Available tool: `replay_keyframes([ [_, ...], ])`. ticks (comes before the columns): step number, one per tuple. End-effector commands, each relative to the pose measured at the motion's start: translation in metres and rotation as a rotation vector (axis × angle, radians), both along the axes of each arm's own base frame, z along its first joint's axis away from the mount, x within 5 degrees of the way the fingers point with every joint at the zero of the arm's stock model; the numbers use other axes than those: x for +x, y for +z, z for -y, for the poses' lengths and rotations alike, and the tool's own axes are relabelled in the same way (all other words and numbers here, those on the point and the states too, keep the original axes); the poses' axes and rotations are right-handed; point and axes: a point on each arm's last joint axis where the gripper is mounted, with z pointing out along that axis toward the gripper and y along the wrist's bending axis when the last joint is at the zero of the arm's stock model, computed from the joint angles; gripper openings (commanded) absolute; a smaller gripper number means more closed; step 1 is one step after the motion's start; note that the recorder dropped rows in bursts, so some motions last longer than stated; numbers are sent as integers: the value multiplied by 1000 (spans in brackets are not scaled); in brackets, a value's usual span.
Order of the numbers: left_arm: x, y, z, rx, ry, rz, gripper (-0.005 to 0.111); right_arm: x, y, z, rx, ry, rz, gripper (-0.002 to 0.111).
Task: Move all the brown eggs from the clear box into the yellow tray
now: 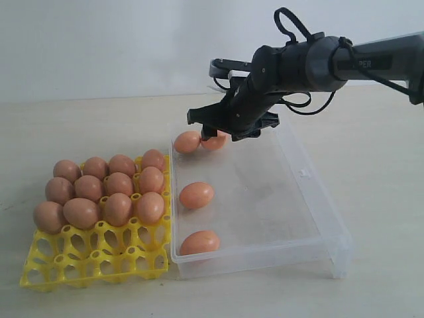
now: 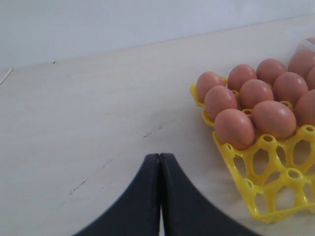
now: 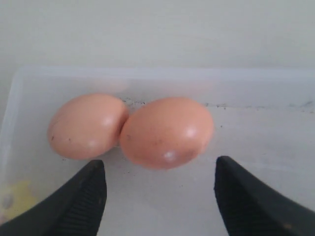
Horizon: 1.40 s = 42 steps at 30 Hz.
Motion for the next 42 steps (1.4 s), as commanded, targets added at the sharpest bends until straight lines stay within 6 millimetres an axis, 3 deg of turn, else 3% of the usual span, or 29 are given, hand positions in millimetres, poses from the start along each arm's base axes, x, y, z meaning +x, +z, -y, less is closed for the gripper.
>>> replay_keyframes([
  [1,0,2,0,-8,-5,16,0,5,-6,0,5,-8,26,62],
  [18,0,2,0,-8,-5,16,0,12,-30,-2,19,-39,56,62],
  [34,0,2,0,-8,-5,16,0,17,-30,-3,42,-53,119,62],
  [38,0,2,0,-8,-5,16,0,17,-30,-3,42,-53,117,53],
  [40,0,2,0,-8,-5,16,0,17,-30,-3,43,-54,114,43],
  [42,0,2,0,-8,-5,16,0,17,-30,-3,29,-34,120,24],
])
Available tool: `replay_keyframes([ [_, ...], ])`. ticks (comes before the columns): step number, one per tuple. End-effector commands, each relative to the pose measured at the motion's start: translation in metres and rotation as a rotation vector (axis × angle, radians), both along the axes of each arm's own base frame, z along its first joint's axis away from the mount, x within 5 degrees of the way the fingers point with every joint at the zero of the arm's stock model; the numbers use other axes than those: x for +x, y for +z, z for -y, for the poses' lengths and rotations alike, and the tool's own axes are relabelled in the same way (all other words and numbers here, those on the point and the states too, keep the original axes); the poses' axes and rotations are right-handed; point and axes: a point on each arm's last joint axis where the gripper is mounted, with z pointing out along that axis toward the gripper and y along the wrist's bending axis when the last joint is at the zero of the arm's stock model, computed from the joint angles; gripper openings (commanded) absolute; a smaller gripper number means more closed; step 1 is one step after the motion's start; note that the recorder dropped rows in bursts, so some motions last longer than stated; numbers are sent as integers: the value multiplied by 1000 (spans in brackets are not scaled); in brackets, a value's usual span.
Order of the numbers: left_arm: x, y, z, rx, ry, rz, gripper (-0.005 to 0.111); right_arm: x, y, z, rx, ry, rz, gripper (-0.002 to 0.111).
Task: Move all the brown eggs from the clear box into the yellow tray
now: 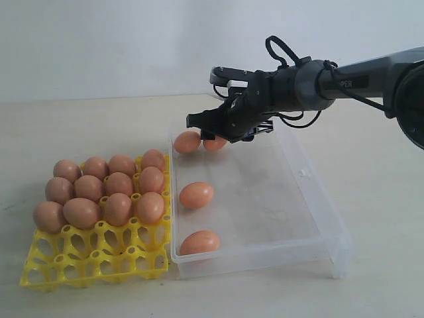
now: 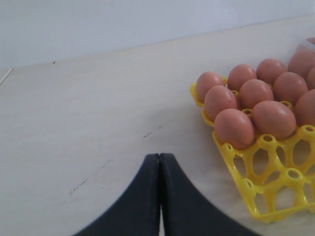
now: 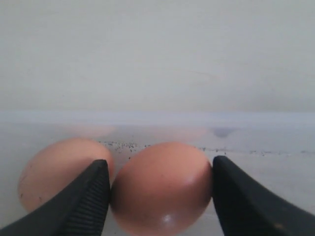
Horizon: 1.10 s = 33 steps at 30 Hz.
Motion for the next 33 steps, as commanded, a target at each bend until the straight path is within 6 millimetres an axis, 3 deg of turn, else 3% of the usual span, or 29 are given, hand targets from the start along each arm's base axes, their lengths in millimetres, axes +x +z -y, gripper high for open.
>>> replay_keyframes([
  [1,0,2,0,-8,-5,16,0,2,0,0,-26,36,24,15],
  [2,0,2,0,-8,-5,16,0,2,0,1,-41,56,25,4],
  [3,0,2,0,-8,-5,16,0,1,-1,1,-53,72,25,0],
  [15,0,2,0,-8,-5,16,0,-12,-4,5,-165,192,-86,0],
  [33,0,2,0,-8,-5,16,0,-39,53,22,-225,265,31,0],
])
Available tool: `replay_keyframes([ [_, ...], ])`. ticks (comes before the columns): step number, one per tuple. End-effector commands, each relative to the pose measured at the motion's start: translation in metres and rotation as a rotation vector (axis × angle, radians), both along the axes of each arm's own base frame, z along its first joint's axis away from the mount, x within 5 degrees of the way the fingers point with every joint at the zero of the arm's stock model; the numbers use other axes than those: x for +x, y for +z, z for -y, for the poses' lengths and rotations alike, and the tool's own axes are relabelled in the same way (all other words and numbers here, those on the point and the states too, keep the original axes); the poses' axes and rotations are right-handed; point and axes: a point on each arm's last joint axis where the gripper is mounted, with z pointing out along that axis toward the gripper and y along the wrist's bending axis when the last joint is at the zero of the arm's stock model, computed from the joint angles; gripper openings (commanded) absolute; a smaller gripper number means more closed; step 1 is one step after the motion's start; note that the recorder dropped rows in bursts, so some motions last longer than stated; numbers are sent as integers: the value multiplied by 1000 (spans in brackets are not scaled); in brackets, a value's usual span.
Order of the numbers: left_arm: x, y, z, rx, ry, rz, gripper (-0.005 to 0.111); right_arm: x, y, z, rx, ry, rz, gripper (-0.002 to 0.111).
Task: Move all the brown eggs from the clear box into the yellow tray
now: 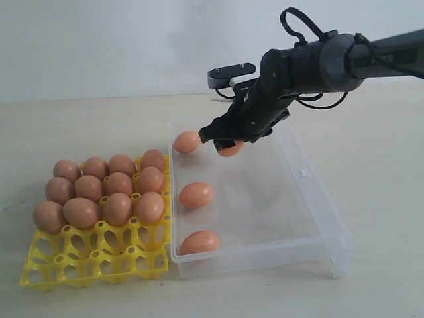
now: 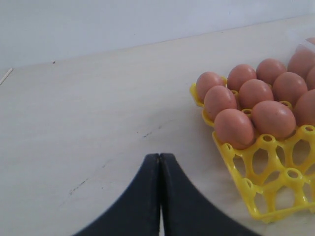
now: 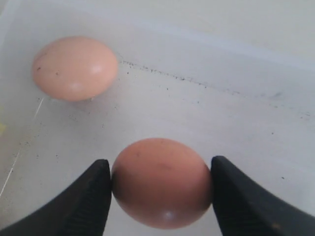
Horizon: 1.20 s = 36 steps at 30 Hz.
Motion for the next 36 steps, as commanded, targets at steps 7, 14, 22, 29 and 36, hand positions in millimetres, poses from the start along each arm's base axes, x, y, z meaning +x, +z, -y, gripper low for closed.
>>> replay_keyframes([
  [7,0,2,0,-8,-5,16,0,-29,40,2,-20,82,86,0],
  [14,0,2,0,-8,-5,16,0,-67,56,-23,-52,221,123,0],
  [22,0,2,0,-8,-5,16,0,-116,65,-57,-50,376,178,0],
  [29,0,2,0,-8,-5,16,0,-122,68,-61,-69,409,196,0],
  [36,0,2,0,-8,-5,16,0,-121,68,-60,-78,411,191,0],
])
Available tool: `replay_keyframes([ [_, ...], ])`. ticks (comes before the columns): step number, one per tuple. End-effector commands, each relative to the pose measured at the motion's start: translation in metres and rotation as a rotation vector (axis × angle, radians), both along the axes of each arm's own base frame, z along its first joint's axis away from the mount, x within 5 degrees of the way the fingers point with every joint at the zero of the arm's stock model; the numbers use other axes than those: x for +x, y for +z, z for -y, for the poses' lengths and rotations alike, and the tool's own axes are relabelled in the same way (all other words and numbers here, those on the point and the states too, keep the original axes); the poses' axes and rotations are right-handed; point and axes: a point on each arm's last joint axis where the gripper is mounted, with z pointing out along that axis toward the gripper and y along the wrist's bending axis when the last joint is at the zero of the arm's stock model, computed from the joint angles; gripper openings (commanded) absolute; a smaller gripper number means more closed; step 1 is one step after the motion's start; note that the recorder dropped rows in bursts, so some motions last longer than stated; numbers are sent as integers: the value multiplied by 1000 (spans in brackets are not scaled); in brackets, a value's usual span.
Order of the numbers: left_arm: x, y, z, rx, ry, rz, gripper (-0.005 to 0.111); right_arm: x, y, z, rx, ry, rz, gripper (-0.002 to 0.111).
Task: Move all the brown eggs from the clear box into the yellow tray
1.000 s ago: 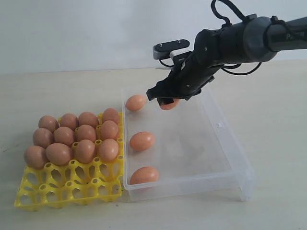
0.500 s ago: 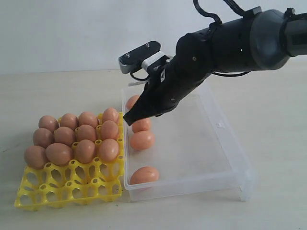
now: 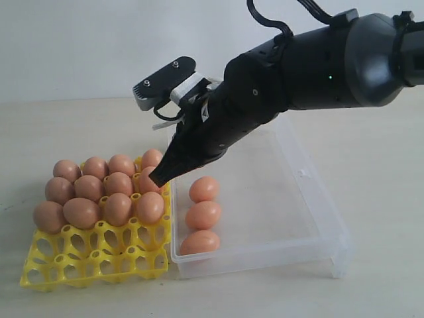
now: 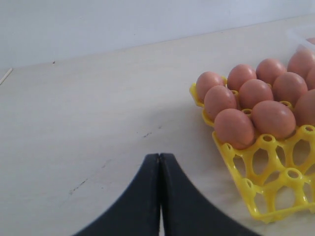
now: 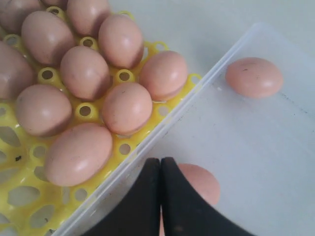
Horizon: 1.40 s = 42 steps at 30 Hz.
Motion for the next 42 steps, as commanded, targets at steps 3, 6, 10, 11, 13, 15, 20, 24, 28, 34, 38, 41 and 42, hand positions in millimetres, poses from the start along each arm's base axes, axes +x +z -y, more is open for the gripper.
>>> replay_keyframes([
  [3,0,2,0,-8,-5,16,0,2,1,6,-3,-16,-6,3],
  [6,0,2,0,-8,-5,16,0,6,-1,12,-18,-35,-22,15],
  [10,0,2,0,-8,-5,16,0,12,-2,22,-35,-64,-39,38],
  [11,0,2,0,-8,-5,16,0,14,-2,24,-36,-68,-35,42],
  [13,0,2,0,-8,-5,16,0,18,-1,29,-31,-78,-18,49],
  [15,0,2,0,-8,-5,16,0,23,1,31,-20,-83,11,52],
  [20,0,2,0,-8,-5,16,0,36,4,33,53,-105,100,52],
  [24,0,2,0,-8,-5,16,0,41,-11,31,46,-119,75,52],
  [28,0,2,0,-8,-5,16,0,45,-36,29,15,-117,40,56],
  [34,0,2,0,-8,-5,16,0,53,-65,22,30,-109,56,58],
  [38,0,2,0,-8,-5,16,0,60,-77,17,74,-107,103,58],
  [41,0,2,0,-8,-5,16,0,74,-80,18,42,-133,65,58],
  [42,0,2,0,-8,-5,16,0,80,-79,19,31,-153,41,58],
])
